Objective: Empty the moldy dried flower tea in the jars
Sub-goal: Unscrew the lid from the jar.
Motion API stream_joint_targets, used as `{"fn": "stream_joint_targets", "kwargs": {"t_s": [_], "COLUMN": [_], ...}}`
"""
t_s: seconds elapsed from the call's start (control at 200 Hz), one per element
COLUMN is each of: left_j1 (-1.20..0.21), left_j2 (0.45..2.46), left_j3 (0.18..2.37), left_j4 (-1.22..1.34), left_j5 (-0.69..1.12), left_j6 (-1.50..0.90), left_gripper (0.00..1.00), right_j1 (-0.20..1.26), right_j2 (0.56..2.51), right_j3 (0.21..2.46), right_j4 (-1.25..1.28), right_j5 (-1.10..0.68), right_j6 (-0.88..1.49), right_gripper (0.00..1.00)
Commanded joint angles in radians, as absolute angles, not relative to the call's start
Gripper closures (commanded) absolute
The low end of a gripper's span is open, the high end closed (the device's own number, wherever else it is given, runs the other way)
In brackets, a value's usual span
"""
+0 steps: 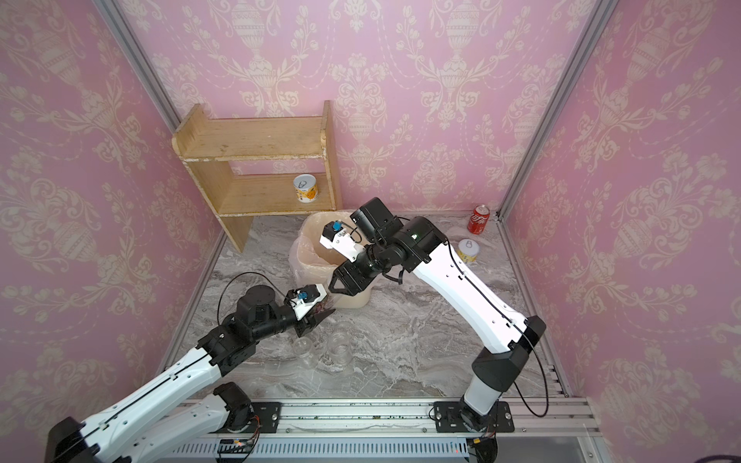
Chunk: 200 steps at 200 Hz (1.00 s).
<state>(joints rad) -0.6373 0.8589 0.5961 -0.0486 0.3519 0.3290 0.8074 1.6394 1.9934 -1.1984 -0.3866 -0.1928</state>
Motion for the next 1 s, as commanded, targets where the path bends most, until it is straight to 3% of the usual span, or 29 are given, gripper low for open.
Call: {"fn": "stream_joint_targets", "kwargs": {"t_s": [0.0, 0.16, 0.38, 0.475, 0.545, 0.675, 0.871, 0.996], "left_j1": [-0.637, -0.637, -0.638, -0.638, -0.637, -0.637, -0.637, -0.638], "left_j2": [0.877, 0.887, 0.891, 0.888, 0.883, 0.867, 0.854, 0.854], "left_j3": [0.628, 0.627, 0.626, 0.625, 0.621, 0.613, 0.608, 0.609], "left_j4": [-0.051, -0.060, -0.058, -0.055, -0.048, -0.039, -0.037, -0.031], "left_j5": [0.444, 0.472, 0.467, 0.454, 0.436, 0.386, 0.334, 0.321], "left_j6": [0.275, 0.276, 0.283, 0.281, 0.282, 0.286, 0.310, 0.315], "left_gripper": [0.77, 0.77, 0.77, 0.77, 0.77, 0.77, 0.77, 0.77], "right_j1": [0.922, 0.968, 0.974, 0.973, 0.971, 0.951, 0.869, 0.855], "right_j2": [1.548, 1.528, 1.501, 1.488, 1.484, 1.424, 1.270, 1.263], "right_j3": [1.911, 1.876, 1.846, 1.835, 1.853, 1.834, 1.695, 1.686], "right_j4": [-1.220, -1.191, -1.154, -1.095, -1.083, -1.013, -0.775, -0.749], "right_j5": [-0.314, -0.133, -0.117, -0.109, -0.121, -0.203, -0.352, -0.213], "right_j6": [-0.781, -0.956, -0.993, -0.931, -0.873, -0.703, -0.252, 0.067], "right_gripper": [0.81, 0.81, 0.78, 0.65, 0.35, 0.12, 0.03, 0.03]}}
